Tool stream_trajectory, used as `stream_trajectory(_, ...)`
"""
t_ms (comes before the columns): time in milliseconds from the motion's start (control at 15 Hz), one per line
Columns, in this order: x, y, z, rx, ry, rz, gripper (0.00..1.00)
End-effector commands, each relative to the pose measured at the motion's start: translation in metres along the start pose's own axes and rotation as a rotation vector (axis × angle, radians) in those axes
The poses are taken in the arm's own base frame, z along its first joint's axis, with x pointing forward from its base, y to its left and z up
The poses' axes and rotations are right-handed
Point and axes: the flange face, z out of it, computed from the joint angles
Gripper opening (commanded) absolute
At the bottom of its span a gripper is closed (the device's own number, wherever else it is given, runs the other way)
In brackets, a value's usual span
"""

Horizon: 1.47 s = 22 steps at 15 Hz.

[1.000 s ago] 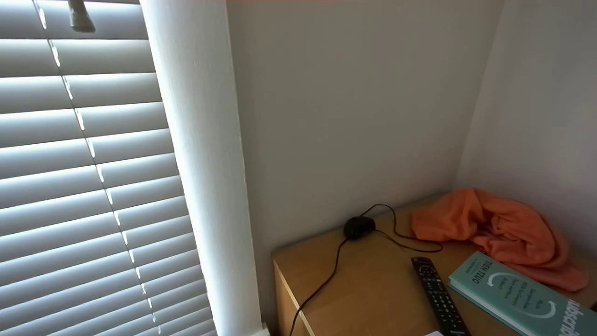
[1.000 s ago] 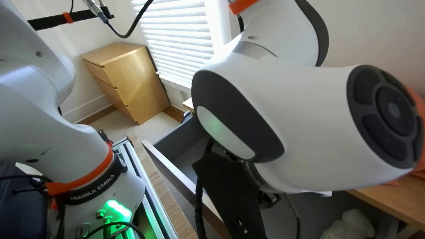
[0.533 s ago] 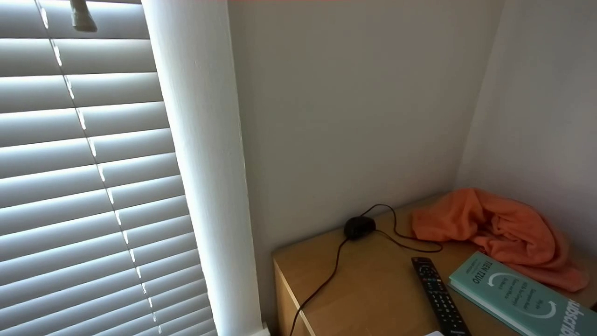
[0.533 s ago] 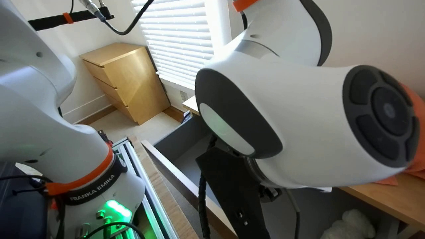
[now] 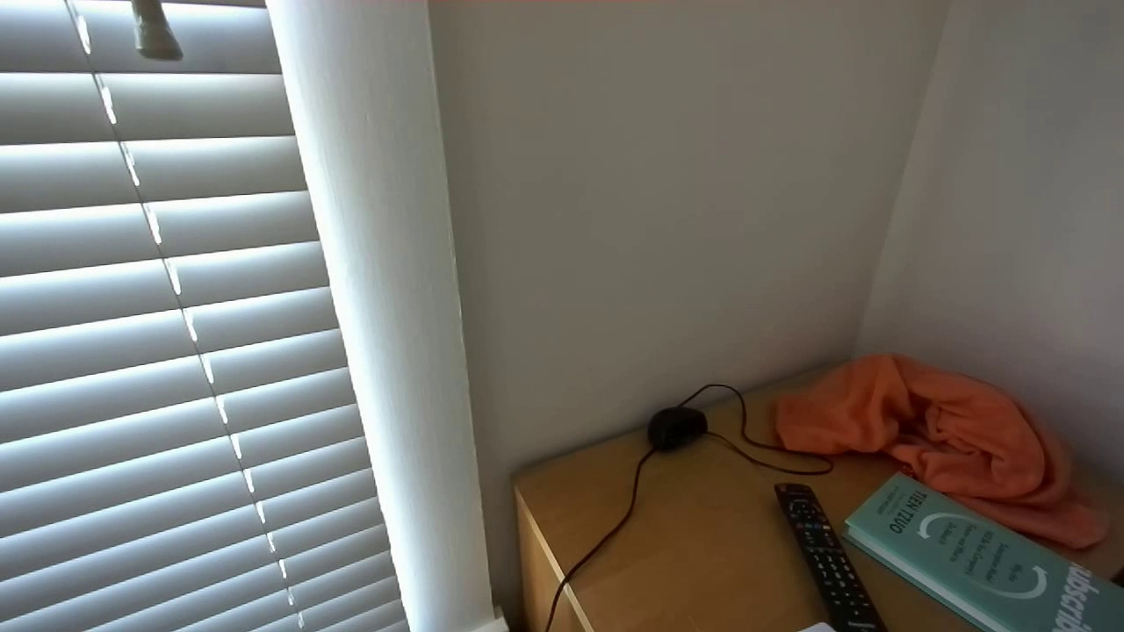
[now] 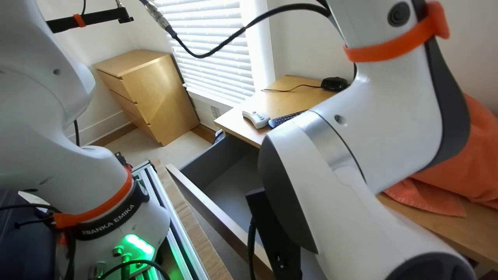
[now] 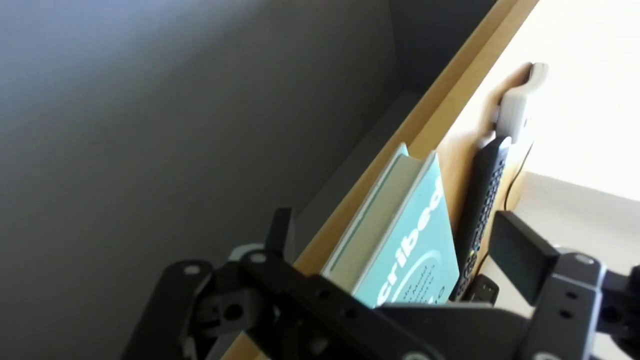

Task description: Put the blue book in the drawer

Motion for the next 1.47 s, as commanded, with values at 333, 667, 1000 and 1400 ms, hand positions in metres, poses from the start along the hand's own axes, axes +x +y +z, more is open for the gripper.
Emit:
stream_trajectory(333, 0.02, 0.042, 0.037, 0.176, 0.141, 0.087, 1.0)
stream_trajectory(667, 0.033, 0.049, 0.055, 0.236, 0.156, 0.114, 1.0)
stream_trajectory(1000, 0.04, 0.061, 0.065, 0.268, 0.148, 0.149, 0.7)
stream_trajectory(1400, 0.044, 0.067, 0.065, 0.31, 0.133, 0.174, 0.23)
